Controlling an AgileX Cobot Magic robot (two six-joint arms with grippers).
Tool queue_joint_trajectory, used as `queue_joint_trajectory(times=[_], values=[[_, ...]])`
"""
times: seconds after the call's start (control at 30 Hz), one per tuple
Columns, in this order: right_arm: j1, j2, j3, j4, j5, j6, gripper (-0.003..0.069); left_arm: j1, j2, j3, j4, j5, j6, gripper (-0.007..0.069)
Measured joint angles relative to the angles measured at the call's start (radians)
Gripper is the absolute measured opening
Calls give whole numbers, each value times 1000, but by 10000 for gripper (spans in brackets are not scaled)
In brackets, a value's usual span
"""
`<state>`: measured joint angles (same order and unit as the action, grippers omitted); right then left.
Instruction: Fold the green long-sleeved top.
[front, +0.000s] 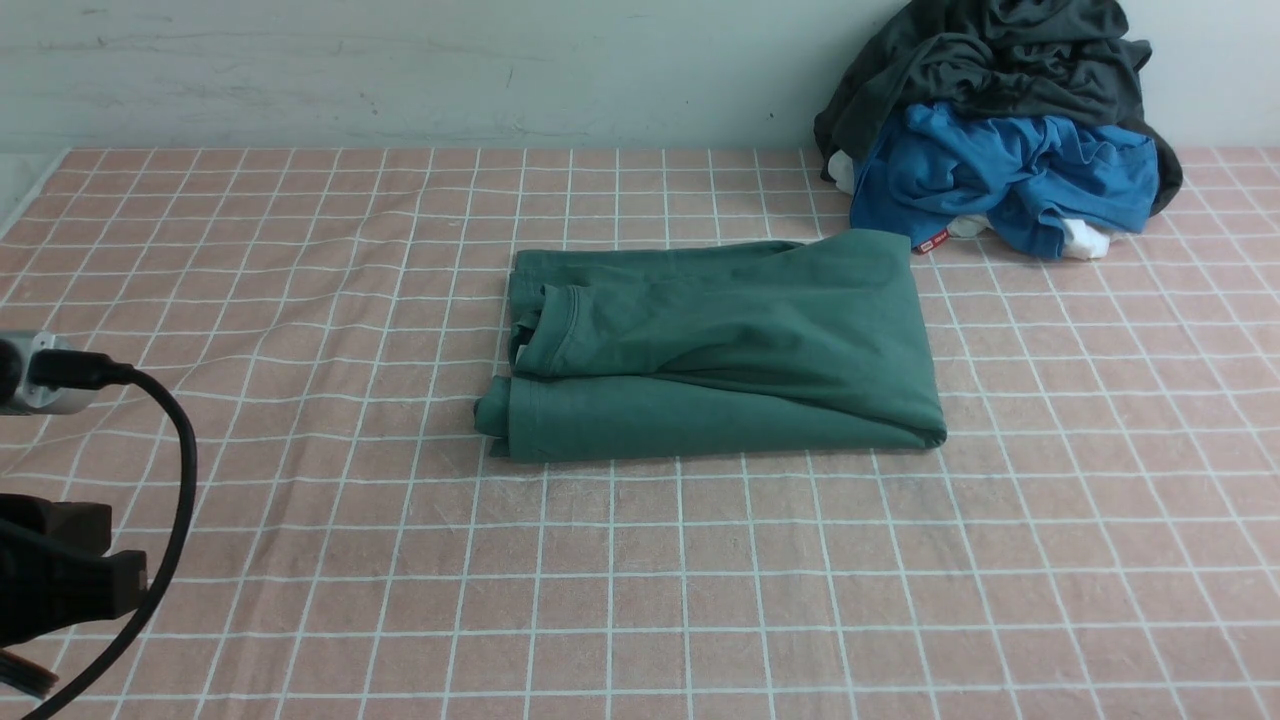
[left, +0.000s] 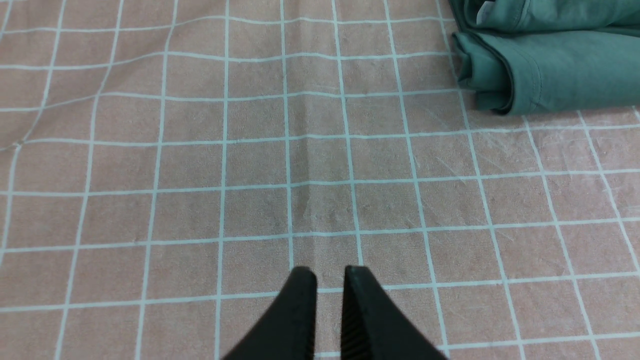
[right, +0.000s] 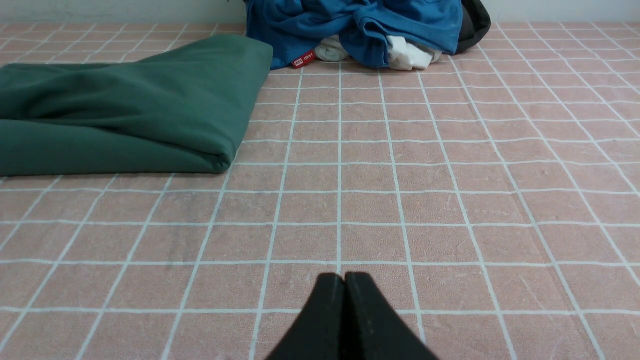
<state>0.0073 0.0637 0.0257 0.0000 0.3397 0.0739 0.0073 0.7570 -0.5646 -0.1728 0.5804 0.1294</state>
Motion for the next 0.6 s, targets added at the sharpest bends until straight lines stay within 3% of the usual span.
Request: queue_joint_trajectory(times=[0.17,0.5,0.6], values=[[0,-1,0,0,0,1,-13,-52,-88,37,7,-6,0,69],[0,-3,0,0,0,1,-13,-97,-585,314,16,-48,-1,69],[0,-4,0,0,0,1,-13,-98,-718,470,52,-250,-2,69]])
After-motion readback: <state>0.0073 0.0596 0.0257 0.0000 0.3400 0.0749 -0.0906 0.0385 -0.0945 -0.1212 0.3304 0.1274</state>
